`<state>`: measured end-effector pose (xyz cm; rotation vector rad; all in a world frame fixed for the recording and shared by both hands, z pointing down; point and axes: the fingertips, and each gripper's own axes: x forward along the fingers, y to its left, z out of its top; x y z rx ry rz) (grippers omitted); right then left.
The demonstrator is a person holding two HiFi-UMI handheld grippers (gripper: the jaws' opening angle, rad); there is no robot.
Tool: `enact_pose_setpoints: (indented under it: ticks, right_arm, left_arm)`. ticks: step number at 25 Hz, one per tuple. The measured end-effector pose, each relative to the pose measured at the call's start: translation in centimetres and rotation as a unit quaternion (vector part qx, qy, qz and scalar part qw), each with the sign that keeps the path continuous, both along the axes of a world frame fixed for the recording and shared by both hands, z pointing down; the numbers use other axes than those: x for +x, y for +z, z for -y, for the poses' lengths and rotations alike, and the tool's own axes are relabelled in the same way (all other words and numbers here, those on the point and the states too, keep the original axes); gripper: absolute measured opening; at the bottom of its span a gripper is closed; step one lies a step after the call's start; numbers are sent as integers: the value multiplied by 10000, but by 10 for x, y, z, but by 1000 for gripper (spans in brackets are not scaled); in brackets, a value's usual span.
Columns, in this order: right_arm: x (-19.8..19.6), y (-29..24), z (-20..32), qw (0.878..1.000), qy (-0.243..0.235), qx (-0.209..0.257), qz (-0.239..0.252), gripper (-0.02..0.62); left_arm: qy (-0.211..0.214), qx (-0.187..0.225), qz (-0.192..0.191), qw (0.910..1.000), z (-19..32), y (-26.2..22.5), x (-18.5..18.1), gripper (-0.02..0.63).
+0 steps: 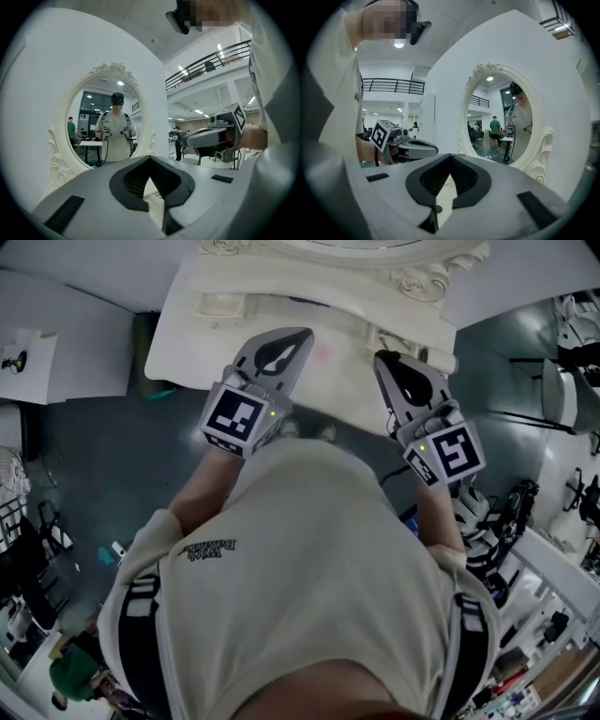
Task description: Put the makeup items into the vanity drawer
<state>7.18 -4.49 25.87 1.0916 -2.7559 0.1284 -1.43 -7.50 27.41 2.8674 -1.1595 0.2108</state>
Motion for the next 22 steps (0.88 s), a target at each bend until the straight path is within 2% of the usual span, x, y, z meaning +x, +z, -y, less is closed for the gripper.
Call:
enact_pose_setpoints:
  ticks: [12,22]
  right_arm:
    - [-2,5,0,10000,-2,-69,38,5]
    - [-13,11,-2,9998,-119,-163,86,5]
  left_arm:
    - [-71,99,-138,9998,-3,-1,-5,14]
    - [-239,-7,-189,9995,-9,4,-20,14]
